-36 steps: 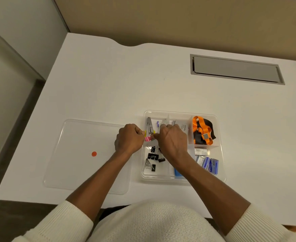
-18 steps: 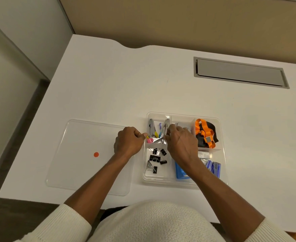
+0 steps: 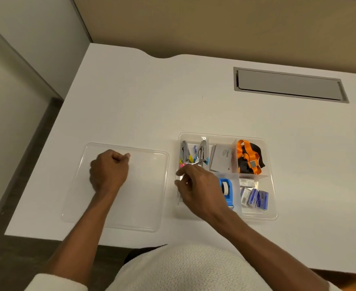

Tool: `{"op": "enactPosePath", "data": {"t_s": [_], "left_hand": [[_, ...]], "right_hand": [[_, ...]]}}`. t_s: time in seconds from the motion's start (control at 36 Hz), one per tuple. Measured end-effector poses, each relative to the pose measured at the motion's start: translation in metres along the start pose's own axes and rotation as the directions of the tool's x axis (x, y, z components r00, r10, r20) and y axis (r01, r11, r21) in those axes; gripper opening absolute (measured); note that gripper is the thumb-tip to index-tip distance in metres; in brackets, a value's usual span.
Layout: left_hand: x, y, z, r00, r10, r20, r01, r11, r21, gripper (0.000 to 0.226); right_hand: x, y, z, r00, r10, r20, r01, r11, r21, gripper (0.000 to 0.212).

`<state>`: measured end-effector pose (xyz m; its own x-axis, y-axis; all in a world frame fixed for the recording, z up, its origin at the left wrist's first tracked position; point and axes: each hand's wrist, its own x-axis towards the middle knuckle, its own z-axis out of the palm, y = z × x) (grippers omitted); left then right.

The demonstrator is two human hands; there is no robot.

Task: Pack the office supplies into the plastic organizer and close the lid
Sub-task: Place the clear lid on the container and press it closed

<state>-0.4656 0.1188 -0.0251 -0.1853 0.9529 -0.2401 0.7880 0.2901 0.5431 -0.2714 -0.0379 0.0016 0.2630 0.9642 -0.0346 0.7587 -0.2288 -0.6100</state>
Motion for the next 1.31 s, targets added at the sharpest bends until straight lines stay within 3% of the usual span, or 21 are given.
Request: {"op": "enactPosePath", "data": {"t_s": [0.14, 0.33, 0.44, 0.5, 0.61, 0.78, 0.86, 1.06, 1.31], "left_hand": [[0.014, -0.035, -0.030, 0.993, 0.036, -0.116, -0.021, 0.992, 0.125, 0.024], [0.022, -0.079, -0.037, 0.991, 0.108, -0.077, -0.080, 0.950, 0.301, 0.039], [0.026, -0.093, -0.032, 0.995, 0.096, -0.024, -0.083, 0.943, 0.321, 0.059], [0.027, -0.097, -0.029, 0.997, 0.080, 0.012, -0.079, 0.935, 0.345, 0.070], [0.026, -0.100, -0.023, 0.997, 0.071, 0.034, -0.079, 0.928, 0.365, 0.079], [0.031, -0.093, -0.027, 1.000, 0.029, 0.011, -0.031, 0.963, 0.266, 0.070], [0.041, -0.089, -0.034, 0.999, -0.049, -0.017, 0.051, 0.983, 0.179, 0.079], [0.049, -0.082, -0.048, 0.991, -0.133, -0.022, 0.135, 0.984, 0.116, 0.097], [0.017, -0.022, -0.042, 1.000, -0.010, -0.023, 0.010, 0.999, 0.033, 0.088]], "right_hand": [[-0.002, -0.028, 0.026, 0.986, -0.029, 0.166, 0.021, 0.999, 0.046, 0.026], [0.004, -0.055, 0.068, 0.944, 0.088, 0.319, -0.015, 0.974, -0.225, 0.044], [0.011, -0.068, 0.081, 0.869, 0.193, 0.455, -0.020, 0.934, -0.357, 0.076], [0.012, -0.072, 0.091, 0.842, 0.267, 0.469, -0.090, 0.926, -0.366, 0.095], [0.012, -0.075, 0.107, 0.851, 0.334, 0.406, -0.232, 0.931, -0.281, 0.107], [0.012, -0.084, 0.116, 0.877, 0.412, 0.246, -0.444, 0.892, 0.087, 0.084], [0.017, -0.089, 0.107, 0.867, 0.446, 0.223, -0.491, 0.840, 0.229, 0.081], [0.017, -0.100, 0.081, 0.901, 0.413, 0.129, -0.430, 0.822, 0.373, 0.082], [0.021, -0.076, 0.008, 0.899, 0.408, -0.156, -0.319, 0.858, 0.403, 0.084]]}}
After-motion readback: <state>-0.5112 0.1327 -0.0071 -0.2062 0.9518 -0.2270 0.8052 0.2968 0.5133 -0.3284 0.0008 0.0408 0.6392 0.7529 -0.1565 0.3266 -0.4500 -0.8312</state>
